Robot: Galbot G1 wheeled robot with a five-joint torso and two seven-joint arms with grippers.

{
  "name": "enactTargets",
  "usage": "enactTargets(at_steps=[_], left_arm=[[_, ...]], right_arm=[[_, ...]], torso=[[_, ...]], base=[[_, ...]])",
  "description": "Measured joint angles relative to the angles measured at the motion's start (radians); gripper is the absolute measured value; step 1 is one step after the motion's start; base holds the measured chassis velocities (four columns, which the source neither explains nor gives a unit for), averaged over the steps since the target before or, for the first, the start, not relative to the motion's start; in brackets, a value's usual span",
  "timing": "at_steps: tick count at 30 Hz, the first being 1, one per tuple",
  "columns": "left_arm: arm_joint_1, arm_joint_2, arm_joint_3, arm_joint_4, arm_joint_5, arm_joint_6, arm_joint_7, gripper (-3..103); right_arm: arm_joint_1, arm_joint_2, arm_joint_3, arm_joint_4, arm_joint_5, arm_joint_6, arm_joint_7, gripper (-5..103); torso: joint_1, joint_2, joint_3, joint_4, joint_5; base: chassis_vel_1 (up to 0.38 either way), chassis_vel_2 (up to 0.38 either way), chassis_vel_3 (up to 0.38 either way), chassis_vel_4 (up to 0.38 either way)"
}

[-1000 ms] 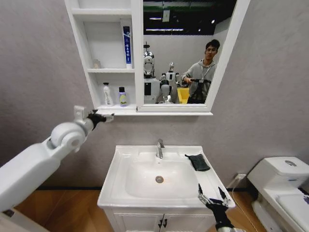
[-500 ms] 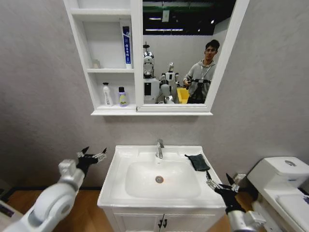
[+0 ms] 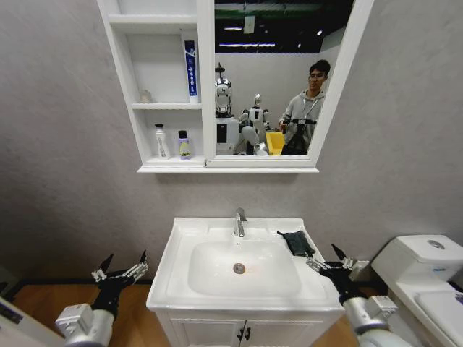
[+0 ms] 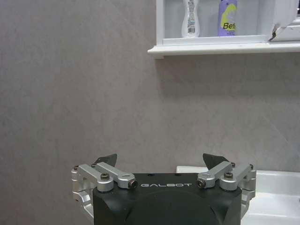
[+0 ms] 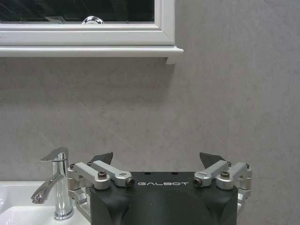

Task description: Move facial cleanser and shampoo from washbasin to cabinet, then wipe washbasin with towel.

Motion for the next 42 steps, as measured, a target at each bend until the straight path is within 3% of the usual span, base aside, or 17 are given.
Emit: enactTargets(at_steps=[7,9,12,24,27,29,30,32,33,36,37,39,42], left_arm=[[0.01,0.065,-0.065,0.0,-0.071,0.041,0.082,100],[0.001,0.089,-0.091,0.0,-0.124,0.066,0.149,100],[-0.023,0.099,-0.105,0.019,-0.132,0.075,0.175,100],[-0.052,0.085,-0.127,0.069,-0.105,0.089,0.175,100],[-0.052,0.085,-0.126,0.069,-0.105,0.089,0.174,100],[-0.052,0.085,-0.125,0.069,-0.105,0.089,0.172,100],[-0.052,0.085,-0.125,0.069,-0.105,0.089,0.172,100],[-0.052,0.086,-0.125,0.069,-0.105,0.09,0.172,100],[-0.052,0.086,-0.125,0.069,-0.105,0.09,0.172,100],[-0.052,0.086,-0.124,0.069,-0.105,0.09,0.171,100],[-0.052,0.086,-0.124,0.069,-0.105,0.09,0.171,100],[-0.052,0.086,-0.124,0.069,-0.105,0.09,0.17,100],[-0.052,0.086,-0.124,0.069,-0.105,0.09,0.17,100]], right_arm=[[-0.035,0.018,0.0,-0.004,-0.015,0.043,-0.045,100],[-0.048,0.028,0.006,-0.012,-0.025,0.072,-0.052,100],[-0.057,0.031,0.011,-0.017,-0.028,0.087,-0.058,100],[-0.051,-0.014,0.039,-0.051,-0.002,0.1,-0.065,100],[-0.024,-0.051,0.058,-0.068,0.04,0.053,-0.051,100],[0.06,-0.108,0.073,-0.094,0.145,-0.085,0.005,100],[0.06,-0.108,0.073,-0.094,0.145,-0.085,0.005,100],[0.2,-0.167,0.051,-0.141,0.267,-0.231,0.076,100],[0.2,-0.167,0.051,-0.141,0.267,-0.231,0.076,100],[0.339,-0.202,0.002,-0.224,0.374,-0.378,0.182,100],[0.339,-0.202,0.002,-0.224,0.374,-0.378,0.182,100],[0.413,-0.218,-0.048,-0.294,0.435,-0.451,0.24,100],[0.481,-0.243,-0.113,-0.367,0.455,-0.485,0.241,100]], torso=[[0.0,0.0,0.0,-0.0001,0.0],[0.0,0.0,0.0,0.0,0.0001],[0.0,0.0,0.0,0.0,0.0002],[0.0,0.0,0.0,0.0001,0.0002],[0.0,0.0,0.0,-0.0001,0.0001],[0.0,0.0,0.0,-0.0002,0.0001],[0.0,0.0,0.0,-0.0002,0.0001],[0.0,0.0,0.0,0.0005,0.0001],[0.0,0.0,0.0,0.0005,0.0001],[0.0,0.0,0.0,0.0005,0.0],[0.0,0.0,0.0,0.0005,0.0],[0.0,0.0,0.0,-0.0003,0.0005],[0.0,0.0,0.0,0.0,0.0002]], base=[[0.0,0.0,0.0,0.0],[0.0,0.0,0.0,0.0],[0.0,0.0,0.0,0.0],[0.0,0.0,0.0,0.0],[0.0,0.0,0.0,0.0],[0.0,0.0,0.0,0.0],[0.0,0.0,0.0,0.0],[0.0,0.0,0.0,0.0],[0.0,0.0,0.0,0.0],[0.0,0.0,0.0,0.0],[0.0,0.0,0.0,0.0],[0.0,0.0,0.0,0.0],[0.0,0.0,0.0,0.0]])
